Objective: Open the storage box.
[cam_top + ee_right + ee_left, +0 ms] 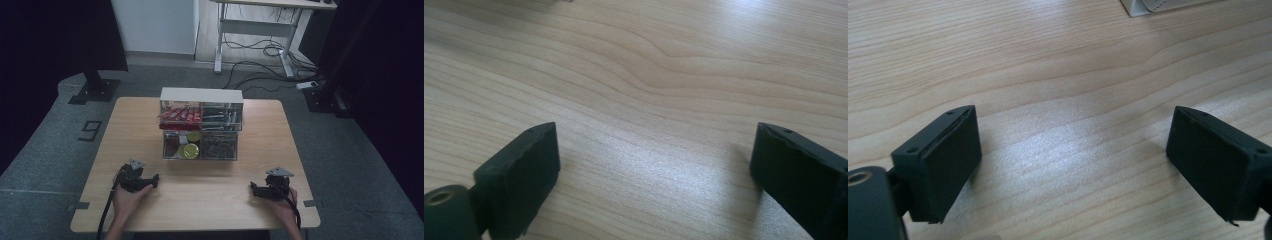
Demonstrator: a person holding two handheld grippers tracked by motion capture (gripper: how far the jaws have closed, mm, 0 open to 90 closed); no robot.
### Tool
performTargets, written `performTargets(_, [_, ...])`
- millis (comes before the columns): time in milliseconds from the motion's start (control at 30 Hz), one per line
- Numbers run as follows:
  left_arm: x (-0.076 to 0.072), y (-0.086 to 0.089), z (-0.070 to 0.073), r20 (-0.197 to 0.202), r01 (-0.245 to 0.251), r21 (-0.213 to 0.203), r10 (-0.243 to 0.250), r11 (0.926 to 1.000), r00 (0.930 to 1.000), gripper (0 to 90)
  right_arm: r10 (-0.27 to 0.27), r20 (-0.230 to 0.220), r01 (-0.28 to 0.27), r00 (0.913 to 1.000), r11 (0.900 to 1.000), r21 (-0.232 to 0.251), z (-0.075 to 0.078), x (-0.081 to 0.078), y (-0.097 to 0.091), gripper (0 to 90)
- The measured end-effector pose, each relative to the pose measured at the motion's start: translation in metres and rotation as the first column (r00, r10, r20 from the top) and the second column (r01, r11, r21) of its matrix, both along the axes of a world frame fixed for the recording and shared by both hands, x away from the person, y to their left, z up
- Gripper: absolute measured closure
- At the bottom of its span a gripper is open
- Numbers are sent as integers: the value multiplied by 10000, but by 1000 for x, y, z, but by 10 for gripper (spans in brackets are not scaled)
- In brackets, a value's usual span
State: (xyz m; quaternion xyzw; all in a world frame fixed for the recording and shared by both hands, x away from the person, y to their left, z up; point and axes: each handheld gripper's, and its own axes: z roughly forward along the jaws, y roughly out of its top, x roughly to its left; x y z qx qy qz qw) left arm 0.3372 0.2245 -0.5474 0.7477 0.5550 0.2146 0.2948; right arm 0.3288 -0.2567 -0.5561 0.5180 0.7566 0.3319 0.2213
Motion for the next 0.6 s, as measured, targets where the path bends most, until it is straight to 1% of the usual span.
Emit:
performTargets(167, [-5,0,2,118,-57,93,56,9999,9999,149,-174,114,173,9998,9998,36,1,-1,-1,131])
performTargets(300, [-10,-1,6,207,-47,-102,49,9999,9998,182,-217,132,216,9997,9998,36,1,-1,-1,138])
performTargets(400, [-14,0,9,433,-132,-199,140,9997,9990,232,-254,131,253,9996,9997,58,1,-1,-1,141])
performTargets(500, [-16,1,11,518,-171,-210,182,9996,9985,272,-268,141,267,9995,9996,56,1,-1,-1,143])
performTargets(533, [-19,1,14,675,-246,-252,262,9994,9974,288,-266,146,265,9995,9996,53,1,-1,-1,144])
performTargets(600, [-21,2,16,808,-270,-230,287,9994,9963,326,-269,146,268,9995,9996,60,1,-1,-2,147])
